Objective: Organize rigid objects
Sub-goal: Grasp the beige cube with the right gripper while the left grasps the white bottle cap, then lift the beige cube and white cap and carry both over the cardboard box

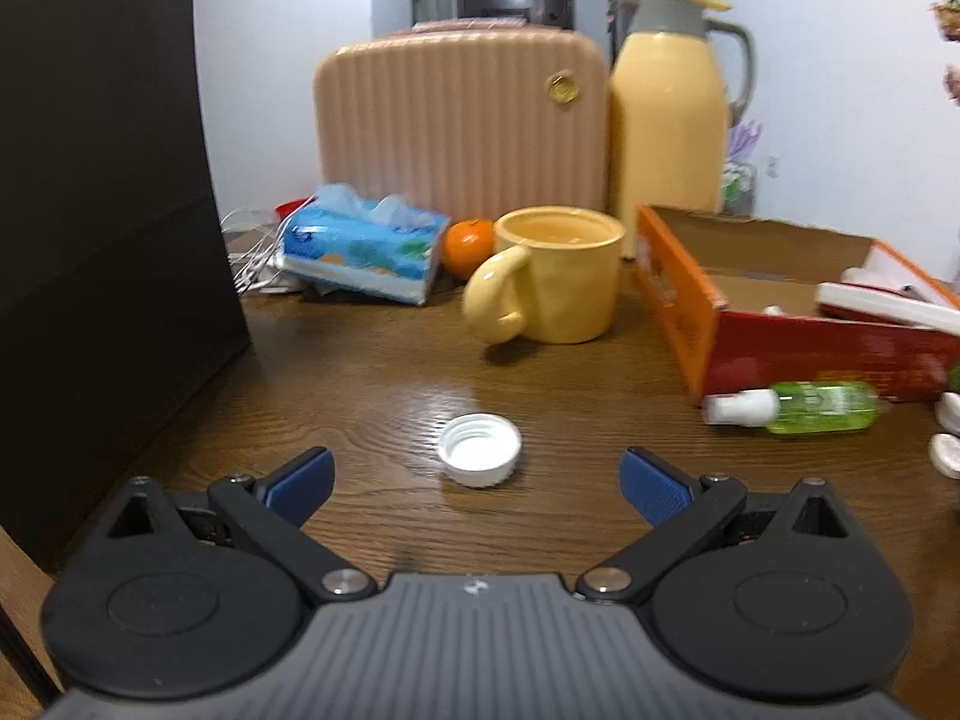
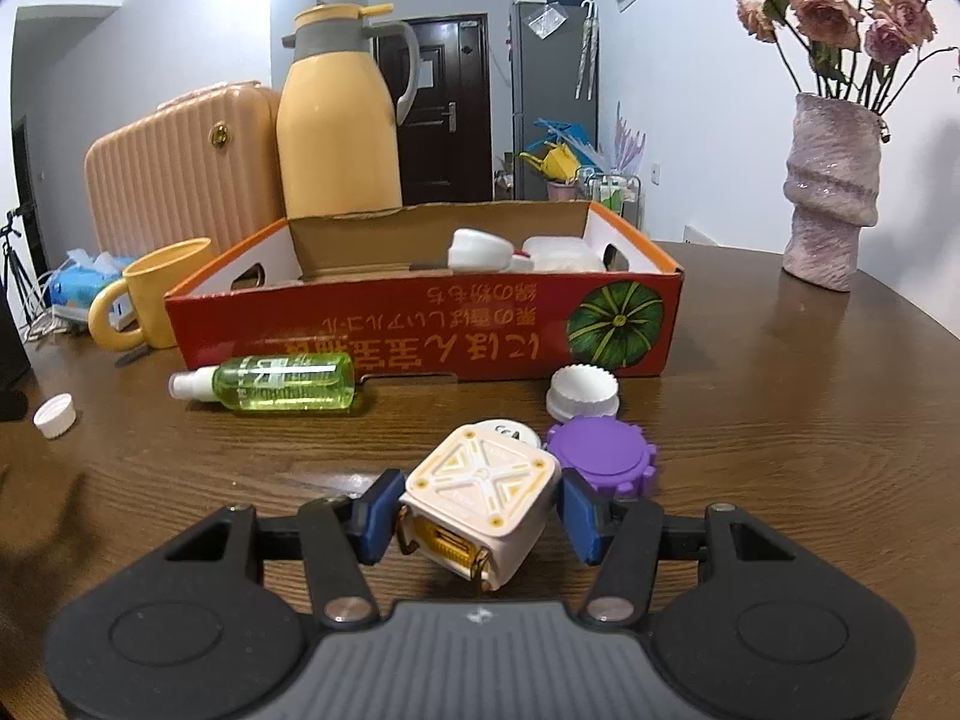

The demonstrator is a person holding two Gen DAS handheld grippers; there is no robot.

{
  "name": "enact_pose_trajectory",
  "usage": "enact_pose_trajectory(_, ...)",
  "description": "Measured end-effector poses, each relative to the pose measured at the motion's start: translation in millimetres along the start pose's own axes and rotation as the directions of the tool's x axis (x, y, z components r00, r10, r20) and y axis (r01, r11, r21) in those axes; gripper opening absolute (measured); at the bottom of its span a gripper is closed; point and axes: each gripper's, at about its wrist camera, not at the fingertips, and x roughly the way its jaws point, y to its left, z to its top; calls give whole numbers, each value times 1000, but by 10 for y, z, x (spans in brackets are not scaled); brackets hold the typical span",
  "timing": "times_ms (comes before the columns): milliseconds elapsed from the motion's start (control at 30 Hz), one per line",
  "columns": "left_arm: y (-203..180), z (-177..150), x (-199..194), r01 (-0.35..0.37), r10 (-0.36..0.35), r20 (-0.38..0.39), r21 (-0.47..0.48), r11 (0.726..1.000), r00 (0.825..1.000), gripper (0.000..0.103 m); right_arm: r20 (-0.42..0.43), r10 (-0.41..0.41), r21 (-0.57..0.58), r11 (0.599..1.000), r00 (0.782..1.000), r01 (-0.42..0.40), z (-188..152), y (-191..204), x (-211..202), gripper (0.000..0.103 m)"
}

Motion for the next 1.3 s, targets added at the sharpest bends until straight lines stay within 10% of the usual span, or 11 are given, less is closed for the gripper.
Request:
enact_pose_trajectory(900, 57, 104, 633, -48, 46, -85, -27, 998, 995, 102, 232, 61, -22, 998, 971, -57, -110, -33, -673, 55)
enact_pose_trajectory(1167, 101, 101, 712, -31, 26, -117, -39, 999, 993, 42, 229, 73, -31, 997, 971, -68, -122, -16, -661, 55)
enact_pose_trajectory(1300, 103, 98, 694, -13, 9, -108, -38, 999, 994, 41, 229, 74, -35, 997, 971, -67, -123, -9, -657, 55)
